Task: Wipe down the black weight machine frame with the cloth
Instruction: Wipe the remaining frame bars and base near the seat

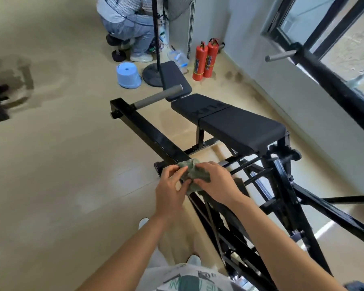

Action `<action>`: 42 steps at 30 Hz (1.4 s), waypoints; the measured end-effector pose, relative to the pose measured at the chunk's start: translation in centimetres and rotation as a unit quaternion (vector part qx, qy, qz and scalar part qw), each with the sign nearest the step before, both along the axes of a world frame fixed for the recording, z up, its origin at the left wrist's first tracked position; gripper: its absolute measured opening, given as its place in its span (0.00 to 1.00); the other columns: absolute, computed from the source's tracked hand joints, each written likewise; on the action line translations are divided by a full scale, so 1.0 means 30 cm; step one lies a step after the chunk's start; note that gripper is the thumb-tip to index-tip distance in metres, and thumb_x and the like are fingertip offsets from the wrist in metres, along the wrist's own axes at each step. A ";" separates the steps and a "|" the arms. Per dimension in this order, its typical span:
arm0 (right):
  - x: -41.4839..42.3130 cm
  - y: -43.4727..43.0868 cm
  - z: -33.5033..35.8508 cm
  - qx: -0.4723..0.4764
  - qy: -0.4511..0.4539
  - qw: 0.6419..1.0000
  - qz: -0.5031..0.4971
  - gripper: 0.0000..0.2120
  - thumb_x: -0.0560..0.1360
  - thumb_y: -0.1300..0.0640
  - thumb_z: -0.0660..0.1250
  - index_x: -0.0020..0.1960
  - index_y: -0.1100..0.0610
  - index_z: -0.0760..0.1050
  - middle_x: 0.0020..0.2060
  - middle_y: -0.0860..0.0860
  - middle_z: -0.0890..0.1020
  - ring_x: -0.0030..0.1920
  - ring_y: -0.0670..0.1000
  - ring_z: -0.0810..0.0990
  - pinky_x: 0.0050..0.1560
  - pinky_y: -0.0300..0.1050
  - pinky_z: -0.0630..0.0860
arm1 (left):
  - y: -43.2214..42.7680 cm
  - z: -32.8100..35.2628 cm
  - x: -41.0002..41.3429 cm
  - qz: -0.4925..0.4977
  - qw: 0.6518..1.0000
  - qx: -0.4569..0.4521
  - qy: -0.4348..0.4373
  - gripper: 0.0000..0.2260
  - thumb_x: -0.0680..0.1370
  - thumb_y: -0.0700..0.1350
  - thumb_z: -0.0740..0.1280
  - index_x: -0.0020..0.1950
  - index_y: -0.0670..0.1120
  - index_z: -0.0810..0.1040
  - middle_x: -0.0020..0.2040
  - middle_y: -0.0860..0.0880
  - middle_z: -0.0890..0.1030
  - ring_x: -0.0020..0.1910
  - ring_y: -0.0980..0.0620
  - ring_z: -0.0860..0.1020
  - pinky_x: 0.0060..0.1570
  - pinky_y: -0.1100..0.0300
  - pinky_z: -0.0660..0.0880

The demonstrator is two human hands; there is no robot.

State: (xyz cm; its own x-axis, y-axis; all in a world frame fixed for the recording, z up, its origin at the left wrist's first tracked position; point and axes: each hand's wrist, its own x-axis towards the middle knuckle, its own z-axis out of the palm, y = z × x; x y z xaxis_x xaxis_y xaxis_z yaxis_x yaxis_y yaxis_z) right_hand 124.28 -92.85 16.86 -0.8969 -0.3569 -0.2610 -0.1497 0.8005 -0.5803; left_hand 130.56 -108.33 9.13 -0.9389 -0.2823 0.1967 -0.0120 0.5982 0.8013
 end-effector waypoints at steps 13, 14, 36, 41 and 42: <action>-0.210 -0.357 -0.003 -0.008 -0.029 0.999 -0.013 0.23 0.79 0.56 0.69 0.73 0.55 0.73 0.64 0.50 0.77 0.62 0.52 0.76 0.66 0.50 0.75 | -0.369 -0.033 -0.229 -0.029 0.999 0.022 -0.023 0.22 0.78 0.51 0.73 0.71 0.47 0.77 0.68 0.47 0.73 0.63 0.52 0.76 0.59 0.62 0.77; -0.220 -0.376 -0.006 -0.010 -0.030 0.999 -0.016 0.22 0.79 0.56 0.68 0.72 0.55 0.73 0.65 0.50 0.77 0.62 0.52 0.76 0.66 0.51 0.75 | -0.395 -0.035 -0.247 -0.029 0.999 0.018 -0.024 0.22 0.78 0.51 0.73 0.71 0.47 0.77 0.68 0.46 0.73 0.63 0.51 0.76 0.58 0.63 0.76; -0.568 -0.729 -0.123 -0.089 -0.068 0.992 0.053 0.22 0.80 0.61 0.66 0.74 0.56 0.72 0.65 0.50 0.76 0.64 0.50 0.76 0.66 0.40 0.71 | -0.708 -0.012 -0.541 0.089 0.995 0.012 -0.045 0.19 0.78 0.42 0.73 0.69 0.42 0.78 0.69 0.42 0.71 0.63 0.70 0.64 0.58 0.83 0.61; -0.619 -0.796 -0.128 -0.105 -0.059 0.991 0.054 0.22 0.80 0.62 0.66 0.73 0.57 0.72 0.65 0.52 0.77 0.64 0.50 0.76 0.66 0.39 0.71 | -0.765 -0.035 -0.585 0.116 0.993 0.022 -0.031 0.19 0.79 0.47 0.72 0.69 0.45 0.79 0.63 0.47 0.71 0.62 0.58 0.72 0.58 0.77 0.68; -0.626 -0.809 -0.131 -0.107 -0.057 0.991 0.053 0.22 0.80 0.62 0.66 0.73 0.57 0.72 0.65 0.52 0.76 0.64 0.50 0.76 0.67 0.43 0.73 | -0.774 -0.048 -0.587 0.116 0.992 0.036 -0.036 0.20 0.79 0.50 0.71 0.70 0.46 0.78 0.62 0.48 0.70 0.61 0.54 0.73 0.59 0.73 0.71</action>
State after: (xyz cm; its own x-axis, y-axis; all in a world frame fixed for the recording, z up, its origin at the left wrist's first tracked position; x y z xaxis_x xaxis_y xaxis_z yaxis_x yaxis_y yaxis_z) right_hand 105.50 -117.13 12.92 -0.8204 -0.5056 -0.2673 -0.1497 0.6409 -0.7529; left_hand 112.95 -131.55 7.68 -0.8576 -0.5039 0.1033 -0.2014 0.5136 0.8341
